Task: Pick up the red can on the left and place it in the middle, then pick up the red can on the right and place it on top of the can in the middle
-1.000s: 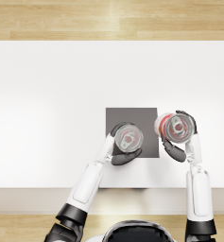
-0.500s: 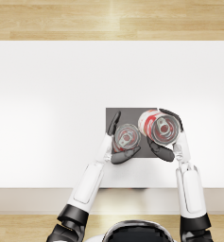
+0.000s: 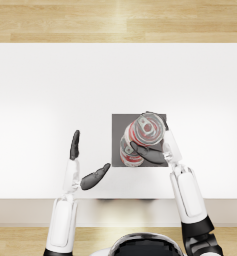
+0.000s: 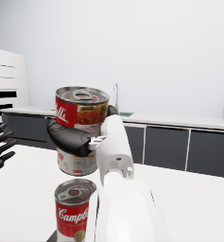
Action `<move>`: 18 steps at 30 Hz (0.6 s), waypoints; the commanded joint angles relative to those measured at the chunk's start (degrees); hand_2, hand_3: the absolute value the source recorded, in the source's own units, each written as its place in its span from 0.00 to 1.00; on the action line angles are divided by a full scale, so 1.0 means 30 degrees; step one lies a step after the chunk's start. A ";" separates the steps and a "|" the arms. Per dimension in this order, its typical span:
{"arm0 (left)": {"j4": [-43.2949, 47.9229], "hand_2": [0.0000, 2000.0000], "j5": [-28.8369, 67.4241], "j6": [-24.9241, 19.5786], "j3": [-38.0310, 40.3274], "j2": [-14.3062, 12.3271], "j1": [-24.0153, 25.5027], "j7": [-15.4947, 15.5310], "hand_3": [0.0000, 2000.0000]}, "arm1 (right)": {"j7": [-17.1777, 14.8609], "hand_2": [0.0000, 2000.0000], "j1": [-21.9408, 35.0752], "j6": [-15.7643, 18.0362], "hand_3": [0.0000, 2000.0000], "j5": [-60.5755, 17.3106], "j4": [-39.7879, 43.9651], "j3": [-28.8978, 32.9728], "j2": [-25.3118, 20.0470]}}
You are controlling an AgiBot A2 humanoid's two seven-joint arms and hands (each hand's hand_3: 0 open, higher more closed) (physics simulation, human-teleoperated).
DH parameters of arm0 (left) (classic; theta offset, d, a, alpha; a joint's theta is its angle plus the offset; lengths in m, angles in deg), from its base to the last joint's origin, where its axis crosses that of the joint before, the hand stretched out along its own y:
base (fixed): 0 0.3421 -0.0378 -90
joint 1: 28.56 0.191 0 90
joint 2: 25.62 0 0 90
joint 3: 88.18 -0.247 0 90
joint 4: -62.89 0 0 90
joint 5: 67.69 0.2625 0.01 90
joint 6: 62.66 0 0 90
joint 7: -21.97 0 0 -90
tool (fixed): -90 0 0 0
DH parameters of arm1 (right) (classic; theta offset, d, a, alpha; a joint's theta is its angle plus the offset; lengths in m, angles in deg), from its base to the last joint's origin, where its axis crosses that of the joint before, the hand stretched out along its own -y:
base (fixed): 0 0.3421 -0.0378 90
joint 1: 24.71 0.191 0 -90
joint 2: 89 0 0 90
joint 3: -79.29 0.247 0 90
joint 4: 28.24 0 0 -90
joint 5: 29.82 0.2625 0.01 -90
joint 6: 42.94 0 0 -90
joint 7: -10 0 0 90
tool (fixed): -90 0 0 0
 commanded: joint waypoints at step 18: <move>0.0325 0.00 0.0000 0.0000 0.4164 -0.0553 0.2138 -0.0431 0.00 | -0.0939 0.32 -0.0061 -0.1494 0.60 0.0016 0.3559 -0.1402 -0.0483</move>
